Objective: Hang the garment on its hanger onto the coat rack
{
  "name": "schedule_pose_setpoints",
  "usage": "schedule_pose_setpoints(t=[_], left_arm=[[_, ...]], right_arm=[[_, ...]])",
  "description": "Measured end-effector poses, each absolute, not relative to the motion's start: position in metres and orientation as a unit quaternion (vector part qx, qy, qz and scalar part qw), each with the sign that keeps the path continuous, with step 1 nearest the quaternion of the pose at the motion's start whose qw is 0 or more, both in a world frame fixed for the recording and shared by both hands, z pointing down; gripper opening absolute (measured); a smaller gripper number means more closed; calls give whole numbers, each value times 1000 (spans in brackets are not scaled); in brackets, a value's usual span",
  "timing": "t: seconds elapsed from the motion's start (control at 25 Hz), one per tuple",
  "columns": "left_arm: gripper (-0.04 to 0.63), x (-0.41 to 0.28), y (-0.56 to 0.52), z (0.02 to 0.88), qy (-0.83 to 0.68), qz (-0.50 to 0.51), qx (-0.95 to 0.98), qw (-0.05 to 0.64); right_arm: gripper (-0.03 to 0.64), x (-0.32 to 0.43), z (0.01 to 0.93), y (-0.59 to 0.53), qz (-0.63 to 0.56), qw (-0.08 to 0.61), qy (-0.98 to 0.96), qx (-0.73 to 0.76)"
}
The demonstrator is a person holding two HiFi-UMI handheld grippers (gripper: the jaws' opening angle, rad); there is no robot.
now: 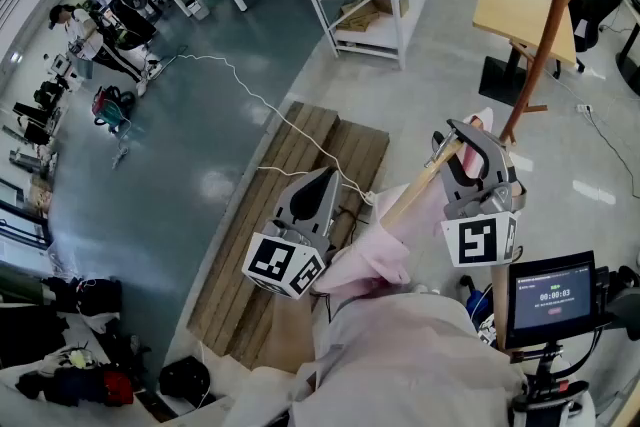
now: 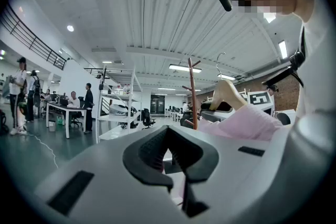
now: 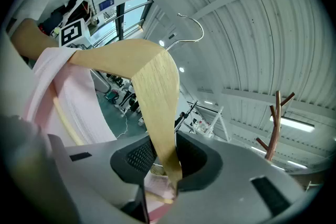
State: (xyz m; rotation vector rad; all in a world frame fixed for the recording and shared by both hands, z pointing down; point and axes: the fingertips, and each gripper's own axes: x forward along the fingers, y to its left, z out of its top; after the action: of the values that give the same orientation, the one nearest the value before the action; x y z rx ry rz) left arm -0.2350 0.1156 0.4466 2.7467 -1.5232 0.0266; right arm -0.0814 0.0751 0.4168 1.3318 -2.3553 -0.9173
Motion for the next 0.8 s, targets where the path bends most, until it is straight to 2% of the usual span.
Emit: schedule_pose_setpoints(t=[0.44,0.8], left_arm=[[6,-252,-43,450,-440,-4,898,2],[6,-244,-132,414,-349,-3,936,-36]], right_arm=[[103,-85,422,-63,-315,160,-780,517],[103,-69,426,-174,-302,174,-758,552]])
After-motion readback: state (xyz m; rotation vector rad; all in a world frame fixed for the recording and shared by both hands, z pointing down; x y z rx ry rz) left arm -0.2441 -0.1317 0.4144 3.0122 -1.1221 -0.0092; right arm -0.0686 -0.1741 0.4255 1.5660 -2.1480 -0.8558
